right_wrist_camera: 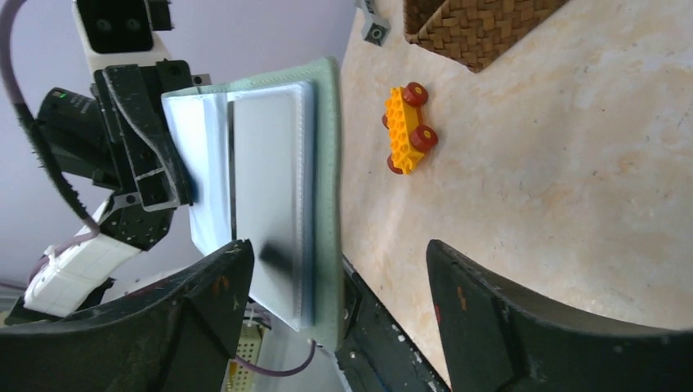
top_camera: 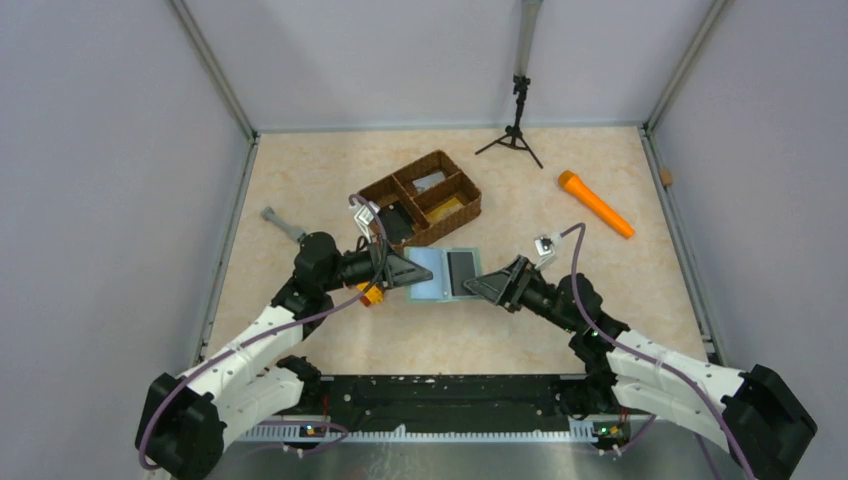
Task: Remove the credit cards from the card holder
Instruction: Remove the credit card from the card holder.
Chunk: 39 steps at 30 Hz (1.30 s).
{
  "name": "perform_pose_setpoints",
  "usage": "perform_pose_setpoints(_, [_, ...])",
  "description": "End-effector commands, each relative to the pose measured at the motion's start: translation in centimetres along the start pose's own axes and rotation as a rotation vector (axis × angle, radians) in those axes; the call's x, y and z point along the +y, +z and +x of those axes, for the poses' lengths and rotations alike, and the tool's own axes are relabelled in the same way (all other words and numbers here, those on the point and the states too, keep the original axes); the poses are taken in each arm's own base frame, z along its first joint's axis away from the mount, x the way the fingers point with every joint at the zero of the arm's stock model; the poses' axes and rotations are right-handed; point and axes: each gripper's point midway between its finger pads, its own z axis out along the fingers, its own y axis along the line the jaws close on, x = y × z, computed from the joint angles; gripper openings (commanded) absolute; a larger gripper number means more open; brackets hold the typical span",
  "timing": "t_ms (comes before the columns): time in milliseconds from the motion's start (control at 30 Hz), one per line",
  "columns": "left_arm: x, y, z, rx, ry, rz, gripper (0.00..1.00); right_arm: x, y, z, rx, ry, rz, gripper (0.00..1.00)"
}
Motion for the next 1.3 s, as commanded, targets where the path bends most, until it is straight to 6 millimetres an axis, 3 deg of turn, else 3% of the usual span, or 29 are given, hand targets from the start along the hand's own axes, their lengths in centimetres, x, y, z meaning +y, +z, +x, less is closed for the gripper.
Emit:
perform_pose_setpoints(0, [-3.0,-0.2,-0.3,0.007,0.048,0.143,0.0,5.1,-0.1,-2.9,-0.101,0.011,-0.169,0.71])
perform_pose_setpoints(133, [-3.0,-0.2,-0.4,-0.002,0.047,0.143,0.0,6.0,-1.1,-3.9,-0.168,0.051,-0.233,0.49])
perform_pose_setpoints(400, [-3.2,-0.1,-0.4,0.004,0.033,0.164,0.0,7.3,-1.6,-4.2,-0.174,0.063,-0.292,0.29])
perform_pose_setpoints(533, [-3.3,-0.1,-0.5,0.001,0.034,0.166,0.0,7.5,-1.8,-4.3,-0.184,0.066,-0.305,0.27])
perform_pose_setpoints(733, [-2.9,-0.2,-0.4,-0.009,0.023,0.16,0.0,7.6,-1.9,-4.7,-0.205,0.061,-0.307,0.35])
perform_pose_setpoints(967, [-3.0,-0.2,-0.3,-0.006,0.023,0.168,0.0,7.9,-2.1,-4.8,-0.212,0.077,-0.324,0.0])
perform_pose_setpoints(1067, [-2.3,-0.1,-0.3,-0.011,0.02,0.136,0.01,7.9,-2.1,-4.8,-0.208,0.077,-0.318,0.0])
perform_pose_setpoints(1167, [-0.9,-0.1,-0.4,-0.012,0.038,0.052,0.22,6.6,-1.9,-4.9,-0.22,0.095,-0.256,0.0])
perform_pose_setpoints(1267, [2.1,-0.6,-1.2,-0.035,0.083,-0.176,0.47,4.7,-1.8,-5.1,-0.244,0.099,-0.16,0.0])
